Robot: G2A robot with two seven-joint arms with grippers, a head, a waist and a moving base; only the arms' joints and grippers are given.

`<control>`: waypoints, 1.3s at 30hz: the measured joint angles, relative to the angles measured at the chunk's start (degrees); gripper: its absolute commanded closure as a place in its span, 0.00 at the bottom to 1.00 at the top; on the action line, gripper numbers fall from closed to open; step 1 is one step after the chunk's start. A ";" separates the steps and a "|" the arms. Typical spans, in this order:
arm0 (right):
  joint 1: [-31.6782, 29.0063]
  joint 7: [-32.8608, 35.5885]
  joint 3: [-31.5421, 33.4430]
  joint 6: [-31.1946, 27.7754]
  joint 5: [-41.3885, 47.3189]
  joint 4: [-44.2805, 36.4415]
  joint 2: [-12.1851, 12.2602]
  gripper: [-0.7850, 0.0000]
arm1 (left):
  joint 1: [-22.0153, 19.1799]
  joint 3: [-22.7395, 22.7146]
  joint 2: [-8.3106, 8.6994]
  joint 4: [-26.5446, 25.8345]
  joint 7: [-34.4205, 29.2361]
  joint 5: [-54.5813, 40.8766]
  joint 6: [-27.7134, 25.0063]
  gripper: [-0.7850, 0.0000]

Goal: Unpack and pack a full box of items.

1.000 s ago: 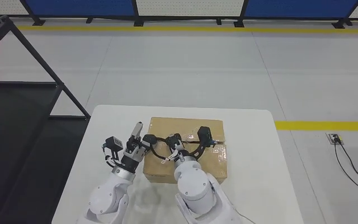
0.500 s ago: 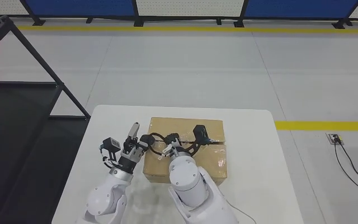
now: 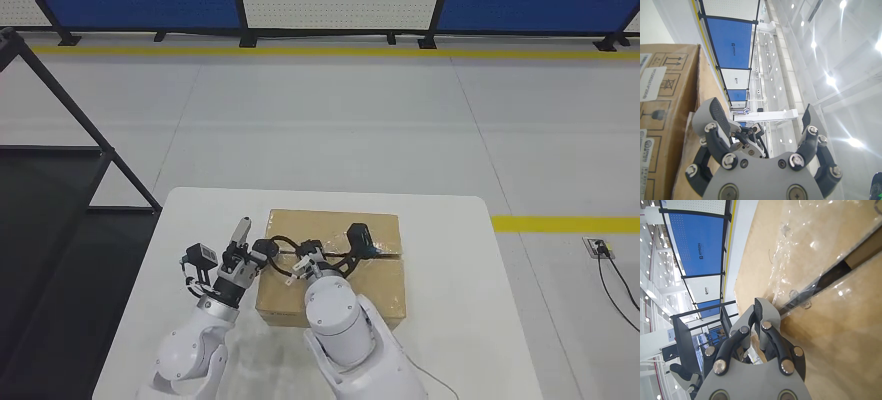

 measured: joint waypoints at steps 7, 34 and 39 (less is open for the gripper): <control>-1.33 -1.27 2.48 3.36 -0.26 -3.61 -0.08 1.00 | -0.43 0.95 -0.26 -0.01 0.52 0.27 0.10 0.00; -4.19 -5.41 13.03 6.27 -2.24 -7.52 0.03 1.00 | -0.84 0.02 -0.55 0.23 0.55 0.55 0.52 0.00; -4.93 -6.08 15.14 4.79 -1.20 -9.18 -0.05 1.00 | -0.69 -0.19 -0.59 0.12 0.70 0.61 0.67 0.00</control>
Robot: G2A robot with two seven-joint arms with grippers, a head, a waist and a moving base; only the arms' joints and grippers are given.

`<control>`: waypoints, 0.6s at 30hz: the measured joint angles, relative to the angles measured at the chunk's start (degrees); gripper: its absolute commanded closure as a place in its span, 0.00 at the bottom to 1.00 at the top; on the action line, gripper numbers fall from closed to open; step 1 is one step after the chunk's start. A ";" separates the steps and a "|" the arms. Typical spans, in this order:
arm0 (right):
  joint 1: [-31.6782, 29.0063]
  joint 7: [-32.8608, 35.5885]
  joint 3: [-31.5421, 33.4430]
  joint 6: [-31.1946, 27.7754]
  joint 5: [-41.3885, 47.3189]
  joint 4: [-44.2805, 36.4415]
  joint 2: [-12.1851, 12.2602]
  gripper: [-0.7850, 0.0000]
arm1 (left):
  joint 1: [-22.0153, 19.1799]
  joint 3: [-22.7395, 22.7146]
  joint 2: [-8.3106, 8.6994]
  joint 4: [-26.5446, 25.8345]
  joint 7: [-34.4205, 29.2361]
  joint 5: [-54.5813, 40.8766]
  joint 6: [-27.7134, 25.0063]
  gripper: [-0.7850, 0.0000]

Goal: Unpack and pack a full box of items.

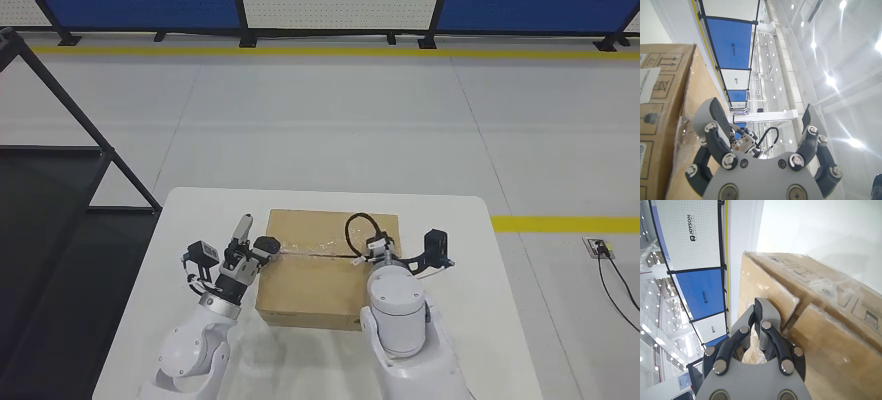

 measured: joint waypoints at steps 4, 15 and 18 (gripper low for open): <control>-1.37 0.10 1.07 -2.50 1.37 -2.90 -0.06 1.00 | 0.17 -0.39 0.00 -0.25 0.06 0.04 -0.08 0.00; -3.29 10.65 -4.33 -1.38 -1.36 -1.49 0.71 1.00 | 2.10 -3.08 -0.26 -1.85 3.44 -2.41 -7.49 0.00; -3.25 11.49 -5.62 -2.40 -1.61 -0.07 0.68 1.00 | 2.80 -4.04 -0.38 -1.74 4.98 -3.36 -10.15 0.00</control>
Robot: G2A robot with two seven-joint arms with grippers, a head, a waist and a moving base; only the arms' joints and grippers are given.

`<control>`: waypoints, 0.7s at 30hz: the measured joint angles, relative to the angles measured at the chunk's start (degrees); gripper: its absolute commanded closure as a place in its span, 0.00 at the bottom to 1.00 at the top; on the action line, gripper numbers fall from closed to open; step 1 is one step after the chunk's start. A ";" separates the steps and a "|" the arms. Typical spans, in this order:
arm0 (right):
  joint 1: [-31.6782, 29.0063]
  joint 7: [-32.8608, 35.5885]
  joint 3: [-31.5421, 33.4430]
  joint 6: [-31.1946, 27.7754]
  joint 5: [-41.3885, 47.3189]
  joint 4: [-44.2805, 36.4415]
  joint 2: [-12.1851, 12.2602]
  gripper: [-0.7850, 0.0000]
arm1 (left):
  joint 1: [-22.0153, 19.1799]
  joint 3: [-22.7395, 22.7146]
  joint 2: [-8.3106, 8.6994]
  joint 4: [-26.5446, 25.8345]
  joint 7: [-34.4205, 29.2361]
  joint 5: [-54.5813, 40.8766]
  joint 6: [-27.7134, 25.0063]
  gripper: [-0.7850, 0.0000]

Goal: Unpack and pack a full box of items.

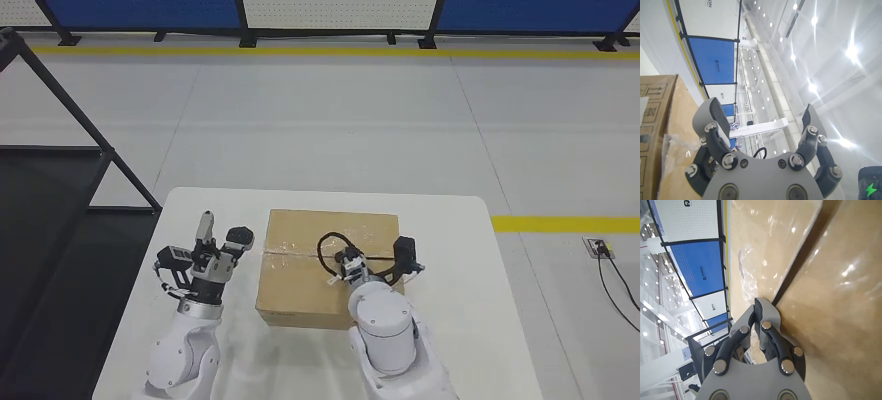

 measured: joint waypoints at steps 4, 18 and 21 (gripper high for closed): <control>0.26 1.04 -1.09 -0.89 0.34 0.65 -0.09 1.00 | 1.03 -1.45 -0.05 -0.03 0.84 -1.21 -2.22 0.00; 4.43 -1.20 -6.74 -3.05 3.83 8.07 -1.85 1.00 | 4.96 -4.31 -0.17 -2.00 0.06 -3.43 -7.46 0.00; 5.69 -1.96 -8.16 -3.55 4.74 10.30 -2.43 1.00 | 6.40 -5.33 -0.14 -2.86 -0.16 -4.01 -8.32 0.00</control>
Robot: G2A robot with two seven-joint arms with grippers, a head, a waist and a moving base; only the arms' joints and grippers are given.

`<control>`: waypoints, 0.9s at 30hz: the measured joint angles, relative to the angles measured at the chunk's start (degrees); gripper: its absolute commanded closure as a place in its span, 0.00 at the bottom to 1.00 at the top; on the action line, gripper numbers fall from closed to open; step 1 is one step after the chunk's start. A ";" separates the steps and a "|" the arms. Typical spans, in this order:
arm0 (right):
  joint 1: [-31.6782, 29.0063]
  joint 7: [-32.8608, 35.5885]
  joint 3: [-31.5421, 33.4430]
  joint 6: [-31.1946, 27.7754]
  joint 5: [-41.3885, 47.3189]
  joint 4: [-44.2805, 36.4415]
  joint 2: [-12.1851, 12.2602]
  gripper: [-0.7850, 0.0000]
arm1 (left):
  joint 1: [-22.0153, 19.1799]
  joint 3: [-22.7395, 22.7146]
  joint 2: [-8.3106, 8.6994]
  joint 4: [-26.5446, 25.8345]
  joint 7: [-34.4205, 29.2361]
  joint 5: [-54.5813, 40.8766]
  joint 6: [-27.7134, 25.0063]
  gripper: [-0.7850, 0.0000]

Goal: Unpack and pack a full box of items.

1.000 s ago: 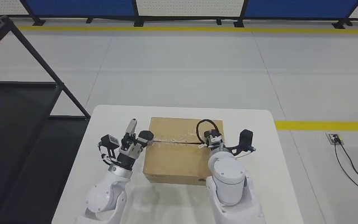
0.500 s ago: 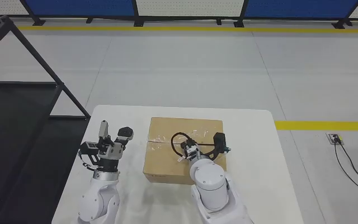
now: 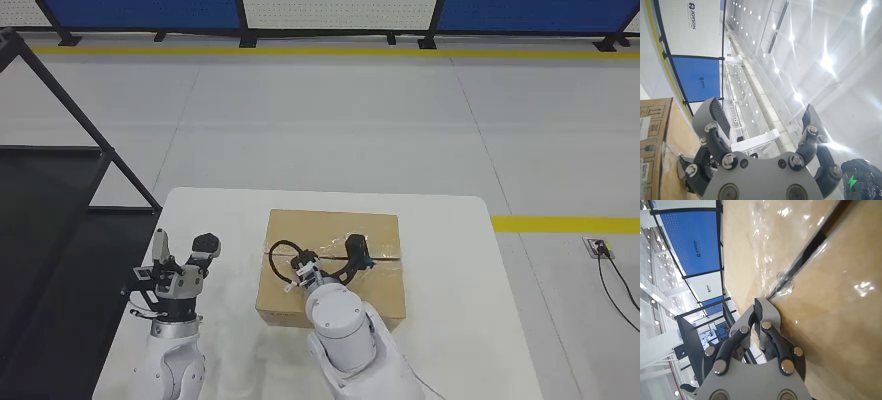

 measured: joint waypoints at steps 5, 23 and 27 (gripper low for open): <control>1.67 -0.94 -2.03 -1.05 1.63 2.36 -0.94 1.00 | 1.87 -1.35 0.03 -0.78 -0.77 -1.08 -0.73 0.00; 2.57 -0.68 -6.53 -2.52 5.67 3.49 -2.37 1.00 | 5.98 -3.98 0.19 -3.64 -6.98 -4.49 -1.59 0.00; -1.64 -2.95 -5.30 -5.95 5.48 -4.68 -1.29 1.00 | 6.16 -3.75 0.27 -4.09 -9.86 -5.38 -1.23 0.00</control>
